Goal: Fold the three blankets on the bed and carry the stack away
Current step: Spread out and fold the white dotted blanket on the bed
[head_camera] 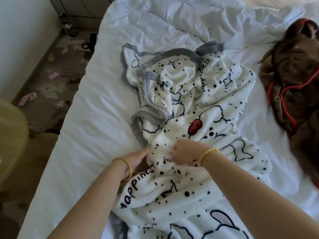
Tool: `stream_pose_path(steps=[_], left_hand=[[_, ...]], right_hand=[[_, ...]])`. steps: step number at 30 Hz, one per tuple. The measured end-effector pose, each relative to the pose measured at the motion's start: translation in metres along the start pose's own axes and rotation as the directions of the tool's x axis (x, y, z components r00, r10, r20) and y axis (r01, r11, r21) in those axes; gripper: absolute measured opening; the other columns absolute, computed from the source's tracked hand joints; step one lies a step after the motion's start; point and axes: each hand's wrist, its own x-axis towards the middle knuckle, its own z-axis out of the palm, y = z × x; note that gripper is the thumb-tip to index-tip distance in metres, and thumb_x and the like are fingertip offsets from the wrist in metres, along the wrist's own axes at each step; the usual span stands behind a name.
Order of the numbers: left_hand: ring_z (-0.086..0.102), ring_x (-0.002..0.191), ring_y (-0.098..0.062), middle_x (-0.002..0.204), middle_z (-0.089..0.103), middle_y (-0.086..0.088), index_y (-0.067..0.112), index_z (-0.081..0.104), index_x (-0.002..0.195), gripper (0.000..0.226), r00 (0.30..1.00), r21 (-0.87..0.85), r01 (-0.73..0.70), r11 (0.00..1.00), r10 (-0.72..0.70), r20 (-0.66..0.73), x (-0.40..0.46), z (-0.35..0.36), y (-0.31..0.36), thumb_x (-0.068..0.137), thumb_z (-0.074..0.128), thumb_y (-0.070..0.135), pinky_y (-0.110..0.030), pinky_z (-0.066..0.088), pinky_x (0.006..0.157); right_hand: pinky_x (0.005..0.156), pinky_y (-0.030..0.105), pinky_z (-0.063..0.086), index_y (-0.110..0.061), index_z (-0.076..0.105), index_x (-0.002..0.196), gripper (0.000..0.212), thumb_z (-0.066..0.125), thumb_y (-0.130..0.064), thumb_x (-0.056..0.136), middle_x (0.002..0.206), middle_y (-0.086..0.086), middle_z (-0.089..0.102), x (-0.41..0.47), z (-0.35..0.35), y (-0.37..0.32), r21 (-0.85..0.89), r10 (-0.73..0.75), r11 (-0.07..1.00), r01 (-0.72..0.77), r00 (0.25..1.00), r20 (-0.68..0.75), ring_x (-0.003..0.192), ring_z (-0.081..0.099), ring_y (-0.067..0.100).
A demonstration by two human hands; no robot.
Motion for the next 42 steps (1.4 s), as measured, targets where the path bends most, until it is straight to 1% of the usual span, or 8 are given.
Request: stream_pose_path(steps=[5, 11, 15, 23, 28, 31, 37, 42], left_hand=[[0.049, 0.119, -0.031, 0.137, 0.048, -0.012, 0.011, 0.038, 0.139, 0.067, 0.868, -0.097, -0.261, 0.960, 0.190, -0.459, 0.015, 0.010, 0.045, 0.084, 0.061, 0.042, -0.040, 0.043, 0.096], [0.050, 0.120, -0.029, 0.133, 0.049, -0.014, 0.009, 0.035, 0.138, 0.042, 0.920, 0.513, -0.167, 0.842, 0.320, -0.225, 0.025, 0.049, 0.035, 0.096, 0.041, 0.011, -0.038, 0.039, 0.105], [0.050, 0.094, -0.025, 0.117, 0.051, -0.009, 0.012, 0.042, 0.128, 0.032, 0.985, 0.876, -0.128, 0.464, -0.041, 0.166, -0.001, 0.069, -0.007, 0.097, 0.035, 0.018, -0.033, 0.039, 0.088], [0.064, 0.088, -0.019, 0.109, 0.062, -0.008, 0.013, 0.048, 0.121, 0.032, 0.974, 0.549, -0.113, 0.828, -0.015, 0.224, 0.002, 0.007, 0.029, 0.092, 0.050, 0.027, -0.033, 0.055, 0.075], [0.052, 0.054, -0.015, 0.069, 0.056, -0.007, 0.012, 0.047, 0.078, 0.022, 0.895, 0.037, -0.294, 0.955, 0.289, -0.341, 0.033, -0.049, 0.099, 0.098, 0.037, 0.012, -0.021, 0.041, 0.049], [0.055, 0.062, -0.017, 0.073, 0.058, -0.008, 0.011, 0.049, 0.073, 0.030, 0.828, -0.124, -0.421, 0.898, 0.325, -0.458, 0.049, -0.061, 0.129, 0.099, 0.038, 0.022, -0.025, 0.046, 0.059], [0.067, 0.079, -0.026, 0.089, 0.062, -0.018, 0.004, 0.060, 0.092, 0.039, 0.868, -0.315, -0.397, 0.862, 0.240, -0.435, 0.075, -0.048, 0.147, 0.092, 0.051, 0.041, -0.041, 0.058, 0.075], [0.052, 0.118, -0.033, 0.132, 0.051, -0.014, 0.010, 0.041, 0.133, 0.052, 0.793, -0.046, -0.290, 0.956, 0.213, -0.571, 0.095, -0.044, 0.152, 0.086, 0.057, 0.025, -0.041, 0.043, 0.102]], right_hand=[[0.078, 0.032, 0.047, -0.009, 0.048, 0.111, 0.024, 0.036, -0.024, 0.097, 0.105, 0.007, 0.050, 0.018, -0.021, -0.019, 0.458, 0.216, 0.882, 0.115, 0.765, -0.607, 0.095, 0.050, 0.023], [0.084, 0.037, 0.048, -0.012, -0.005, 0.148, 0.088, 0.049, -0.050, 0.090, 0.138, 0.013, 0.034, 0.045, -0.014, -0.019, 0.784, 0.403, 0.613, 0.099, 0.814, -0.417, 0.119, 0.044, 0.028], [0.100, 0.042, 0.038, -0.019, 0.015, 0.145, 0.065, 0.052, -0.029, 0.092, 0.141, 0.019, 0.022, 0.047, -0.001, -0.009, 0.417, 0.396, 0.892, -0.173, 0.744, -0.538, 0.127, 0.027, 0.036], [0.104, 0.043, 0.027, -0.008, 0.061, 0.115, 0.047, 0.033, -0.040, 0.095, 0.134, 0.012, 0.033, 0.050, -0.044, 0.007, 0.520, 0.514, 0.829, -0.207, 0.648, -0.561, 0.125, 0.027, 0.033], [0.073, 0.015, 0.043, -0.017, 0.047, 0.080, 0.021, 0.032, -0.013, 0.093, 0.105, 0.009, 0.043, 0.050, -0.139, -0.003, 0.661, 0.696, 0.366, 0.655, 0.279, -0.662, 0.079, 0.045, 0.009], [0.072, -0.007, 0.033, -0.004, 0.043, 0.131, 0.039, 0.033, -0.009, 0.094, 0.120, 0.007, 0.042, 0.060, -0.173, -0.007, 0.449, 0.674, 0.408, 0.795, 0.070, -0.736, 0.088, 0.042, -0.005], [0.118, 0.040, 0.012, -0.011, 0.003, 0.149, 0.065, 0.038, -0.031, 0.097, 0.154, 0.012, 0.010, 0.133, -0.073, -0.001, 0.431, 0.218, 0.902, -0.020, 0.882, -0.417, 0.142, 0.012, 0.029], [0.117, 0.034, 0.004, -0.012, 0.011, 0.148, 0.062, 0.040, -0.029, 0.095, 0.154, 0.006, 0.010, 0.159, -0.051, 0.010, 0.449, 0.219, 0.893, 0.029, 0.843, -0.491, 0.142, 0.006, 0.023]])
